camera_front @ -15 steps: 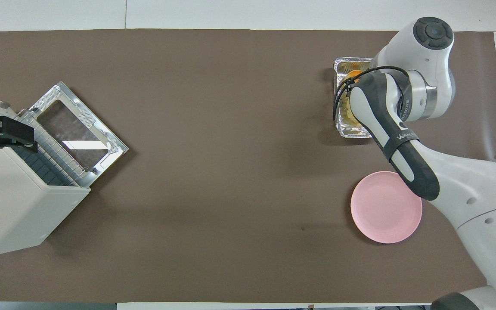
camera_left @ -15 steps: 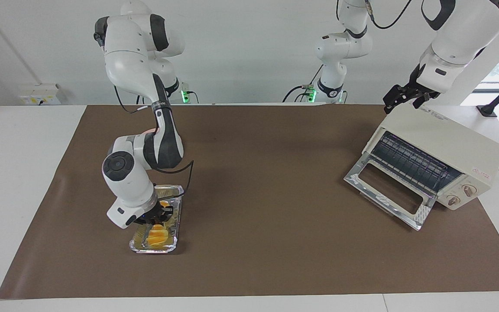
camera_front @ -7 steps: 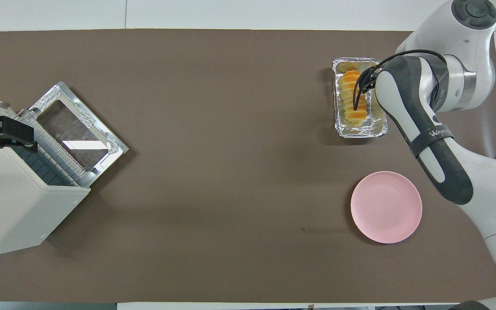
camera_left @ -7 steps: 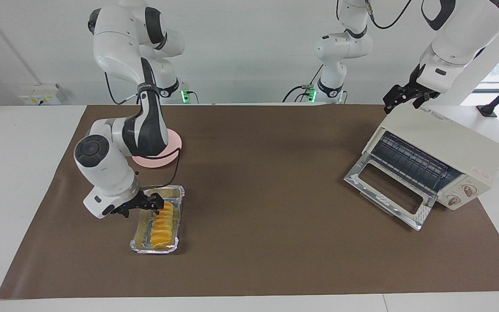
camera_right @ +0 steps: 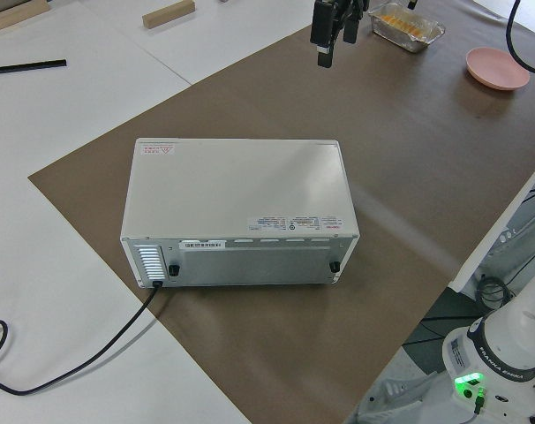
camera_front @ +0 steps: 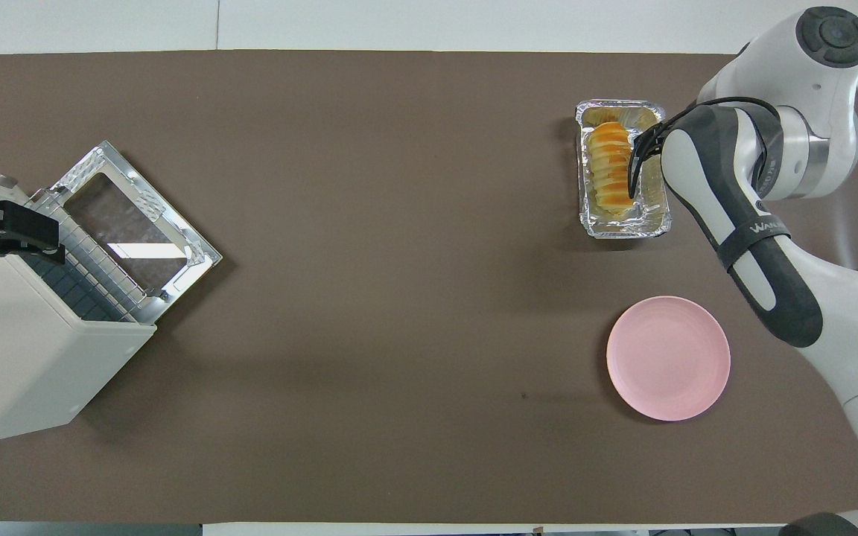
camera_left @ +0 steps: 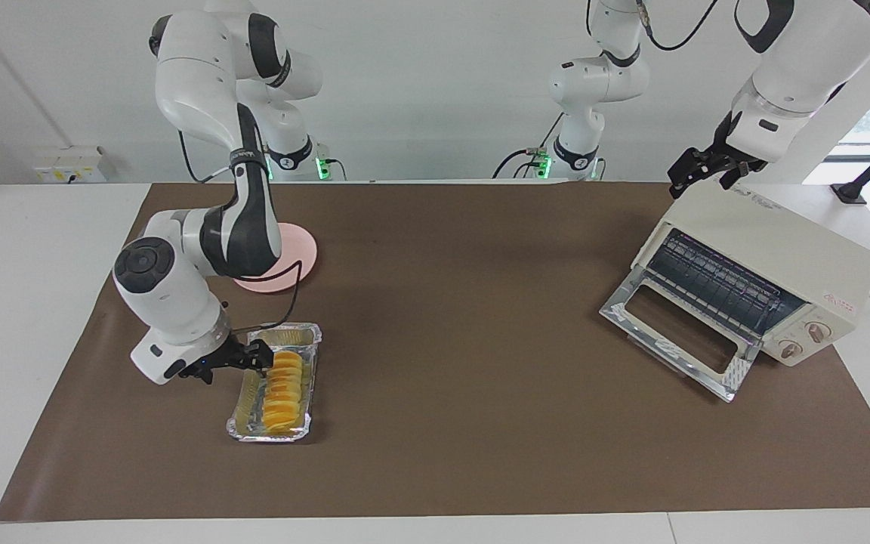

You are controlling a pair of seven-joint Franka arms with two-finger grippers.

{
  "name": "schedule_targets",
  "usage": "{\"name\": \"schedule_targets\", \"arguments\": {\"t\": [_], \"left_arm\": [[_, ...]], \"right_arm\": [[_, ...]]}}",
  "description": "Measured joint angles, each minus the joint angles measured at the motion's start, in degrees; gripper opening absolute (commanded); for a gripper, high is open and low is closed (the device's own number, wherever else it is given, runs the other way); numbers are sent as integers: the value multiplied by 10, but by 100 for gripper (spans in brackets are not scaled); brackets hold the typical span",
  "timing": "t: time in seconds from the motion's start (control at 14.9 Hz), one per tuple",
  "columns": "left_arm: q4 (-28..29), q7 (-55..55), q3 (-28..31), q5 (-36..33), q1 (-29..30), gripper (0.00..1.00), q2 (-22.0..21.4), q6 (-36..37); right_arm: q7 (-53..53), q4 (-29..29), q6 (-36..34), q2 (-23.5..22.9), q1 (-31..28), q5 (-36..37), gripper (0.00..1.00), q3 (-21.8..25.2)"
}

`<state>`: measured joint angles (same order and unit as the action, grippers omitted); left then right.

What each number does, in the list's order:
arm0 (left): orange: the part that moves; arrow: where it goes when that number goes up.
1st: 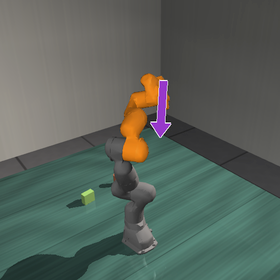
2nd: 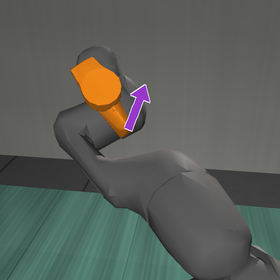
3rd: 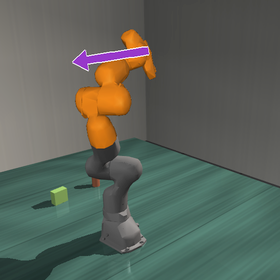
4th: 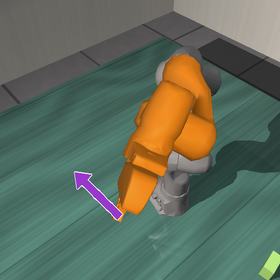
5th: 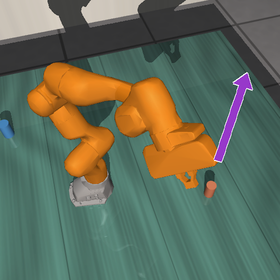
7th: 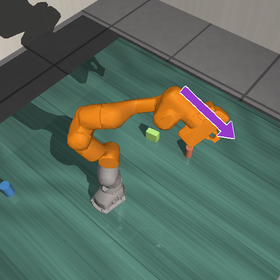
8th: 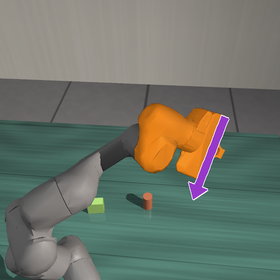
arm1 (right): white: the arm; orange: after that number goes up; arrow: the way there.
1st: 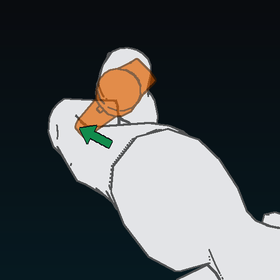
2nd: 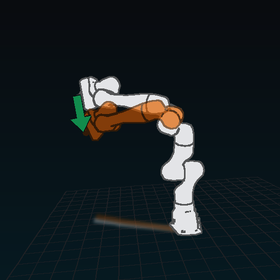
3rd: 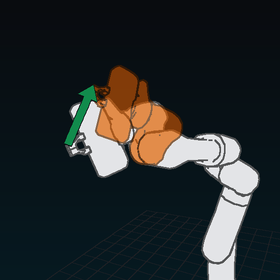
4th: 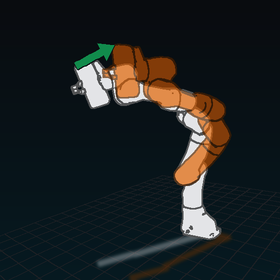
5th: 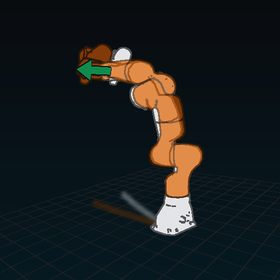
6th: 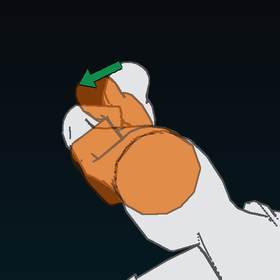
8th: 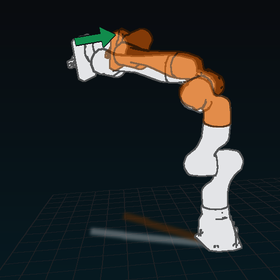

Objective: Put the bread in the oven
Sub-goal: 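Lower the bread roll into the foil tray and open the right gripper, then push the foil tray with the right gripper toward the table center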

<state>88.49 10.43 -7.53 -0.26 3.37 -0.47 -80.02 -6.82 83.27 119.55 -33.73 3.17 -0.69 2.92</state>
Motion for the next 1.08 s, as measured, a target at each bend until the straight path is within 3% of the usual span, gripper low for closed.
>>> {"name": "schedule_targets", "arguments": {"t": [0.2,0.27,0.34,0.54,0.61,1.08], "left_arm": [[0,0,0,0,0,100,0,0],[0,0,0,0,0,100,0,0],[0,0,0,0,0,100,0,0],[0,0,0,0,0,100,0,0],[0,0,0,0,0,100,0,0],[0,0,0,0,0,100,0,0]], "right_arm": [[-5,37,44,0,-6,0,93,1],[-5,43,50,0,-6,0,85,1],[-5,46,53,1,-5,0,68,1],[0,50,53,3,-4,0,5,0],[9,51,53,4,-4,0,0,0],[75,57,53,8,14,0,0,-1]]}}
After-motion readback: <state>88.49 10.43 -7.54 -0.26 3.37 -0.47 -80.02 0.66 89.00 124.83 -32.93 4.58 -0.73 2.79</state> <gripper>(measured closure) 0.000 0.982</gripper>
